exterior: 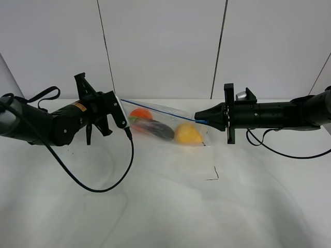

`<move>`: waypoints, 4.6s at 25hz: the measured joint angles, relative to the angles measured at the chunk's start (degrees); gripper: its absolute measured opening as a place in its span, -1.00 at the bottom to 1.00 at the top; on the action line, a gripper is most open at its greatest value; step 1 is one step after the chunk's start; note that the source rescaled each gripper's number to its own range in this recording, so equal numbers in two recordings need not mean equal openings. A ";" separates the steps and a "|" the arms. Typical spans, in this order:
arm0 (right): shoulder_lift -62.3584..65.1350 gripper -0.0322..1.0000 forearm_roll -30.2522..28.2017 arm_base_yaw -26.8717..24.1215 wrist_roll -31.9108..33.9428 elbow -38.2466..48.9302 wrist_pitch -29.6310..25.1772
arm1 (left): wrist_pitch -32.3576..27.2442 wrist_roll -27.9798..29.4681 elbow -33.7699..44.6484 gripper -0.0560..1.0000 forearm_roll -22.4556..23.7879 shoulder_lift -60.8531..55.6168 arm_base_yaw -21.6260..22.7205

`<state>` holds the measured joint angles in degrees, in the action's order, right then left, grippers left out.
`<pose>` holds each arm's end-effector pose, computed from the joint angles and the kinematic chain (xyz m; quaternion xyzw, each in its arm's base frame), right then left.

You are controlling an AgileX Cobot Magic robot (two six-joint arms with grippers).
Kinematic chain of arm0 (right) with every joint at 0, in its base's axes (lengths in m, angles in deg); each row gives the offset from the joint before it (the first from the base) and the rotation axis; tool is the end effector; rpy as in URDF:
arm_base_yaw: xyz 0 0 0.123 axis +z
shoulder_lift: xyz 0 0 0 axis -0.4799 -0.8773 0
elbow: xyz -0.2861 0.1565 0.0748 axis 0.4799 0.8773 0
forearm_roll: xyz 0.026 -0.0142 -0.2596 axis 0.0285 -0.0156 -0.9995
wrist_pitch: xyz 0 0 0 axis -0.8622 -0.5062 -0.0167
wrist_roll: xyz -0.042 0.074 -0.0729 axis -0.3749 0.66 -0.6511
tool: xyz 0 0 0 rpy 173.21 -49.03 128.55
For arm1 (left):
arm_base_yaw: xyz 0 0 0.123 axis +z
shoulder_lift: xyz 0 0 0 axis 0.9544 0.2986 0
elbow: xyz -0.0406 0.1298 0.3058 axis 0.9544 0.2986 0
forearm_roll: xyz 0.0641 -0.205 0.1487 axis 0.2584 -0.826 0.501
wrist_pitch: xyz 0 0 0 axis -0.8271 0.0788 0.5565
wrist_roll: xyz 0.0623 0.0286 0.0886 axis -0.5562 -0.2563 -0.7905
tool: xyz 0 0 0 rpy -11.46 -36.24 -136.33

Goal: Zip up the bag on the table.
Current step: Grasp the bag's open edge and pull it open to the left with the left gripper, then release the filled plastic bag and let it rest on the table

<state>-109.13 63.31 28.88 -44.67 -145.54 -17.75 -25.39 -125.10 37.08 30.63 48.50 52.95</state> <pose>0.3863 0.1055 0.1882 0.1211 0.7788 0.6100 0.0820 0.3934 -0.1269 0.2045 0.5063 0.5776 0.3039 0.5636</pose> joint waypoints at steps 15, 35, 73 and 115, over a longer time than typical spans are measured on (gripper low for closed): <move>0.00 -0.94 -0.53 0.00 0.00 0.00 -0.05 | 0.00 0.06 0.06 -0.89 -1.42 0.00 2.84; 0.00 -0.94 -1.80 0.00 0.00 0.00 -0.10 | 0.87 10.63 0.06 0.62 -4.96 0.00 4.86; 0.00 -0.94 -0.91 0.00 0.00 0.00 -0.10 | -72.00 45.26 -23.52 0.95 -15.14 0.00 17.56; 0.00 -0.94 -0.85 0.00 0.00 0.00 -0.10 | -113.37 75.67 -36.14 1.00 9.38 -5.23 22.46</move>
<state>-109.13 62.46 28.88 -44.67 -145.54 -17.85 -138.75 -49.43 0.94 40.02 43.27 75.41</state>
